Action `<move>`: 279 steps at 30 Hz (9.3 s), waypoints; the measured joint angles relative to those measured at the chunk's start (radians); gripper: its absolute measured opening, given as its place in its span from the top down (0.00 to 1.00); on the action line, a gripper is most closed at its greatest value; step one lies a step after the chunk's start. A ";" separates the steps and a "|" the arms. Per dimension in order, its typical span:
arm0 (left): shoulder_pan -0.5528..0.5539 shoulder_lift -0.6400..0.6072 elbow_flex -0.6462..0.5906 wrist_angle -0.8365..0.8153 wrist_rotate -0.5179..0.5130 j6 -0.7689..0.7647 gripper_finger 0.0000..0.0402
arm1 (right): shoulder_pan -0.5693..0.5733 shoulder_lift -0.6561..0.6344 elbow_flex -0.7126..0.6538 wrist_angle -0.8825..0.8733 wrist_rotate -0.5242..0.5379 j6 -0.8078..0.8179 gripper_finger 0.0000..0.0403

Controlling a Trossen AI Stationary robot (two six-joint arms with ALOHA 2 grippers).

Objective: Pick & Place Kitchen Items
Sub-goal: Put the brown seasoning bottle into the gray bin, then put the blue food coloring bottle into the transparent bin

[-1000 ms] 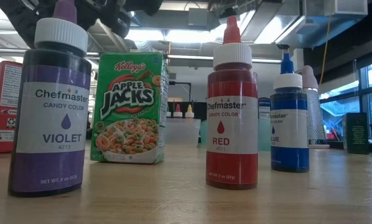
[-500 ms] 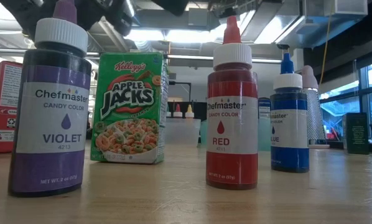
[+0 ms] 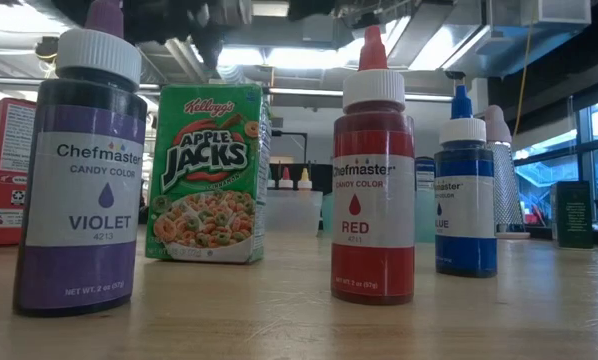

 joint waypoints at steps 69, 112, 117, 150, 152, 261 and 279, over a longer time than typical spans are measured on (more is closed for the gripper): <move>-0.071 0.836 0.612 -1.181 -0.960 0.922 0.52 | -0.040 -0.020 -0.161 -0.109 -0.543 0.208 0.05; -0.088 0.835 0.608 -1.159 -0.966 0.865 0.26 | -0.041 -0.019 -0.210 -0.071 -0.543 0.198 0.05; -0.107 0.771 0.608 -1.162 -0.962 0.862 0.26 | -0.041 -0.019 -0.210 -0.067 -0.543 0.197 0.05; -0.303 0.170 0.596 -1.324 -0.832 0.547 0.27 | 0.011 -0.235 -0.058 -0.382 -0.710 0.443 0.05; -0.318 0.129 0.554 -1.305 -0.830 0.547 0.27 | 0.000 -0.274 -0.058 -0.382 -0.802 0.455 0.05; -0.555 -0.146 0.229 -0.777 -0.780 0.339 0.27 | 0.069 -0.206 -0.709 0.392 -1.246 0.444 0.29; -0.555 -0.146 0.229 -0.782 -0.780 0.339 0.27 | 0.069 -0.206 -0.708 0.395 -1.250 0.448 0.65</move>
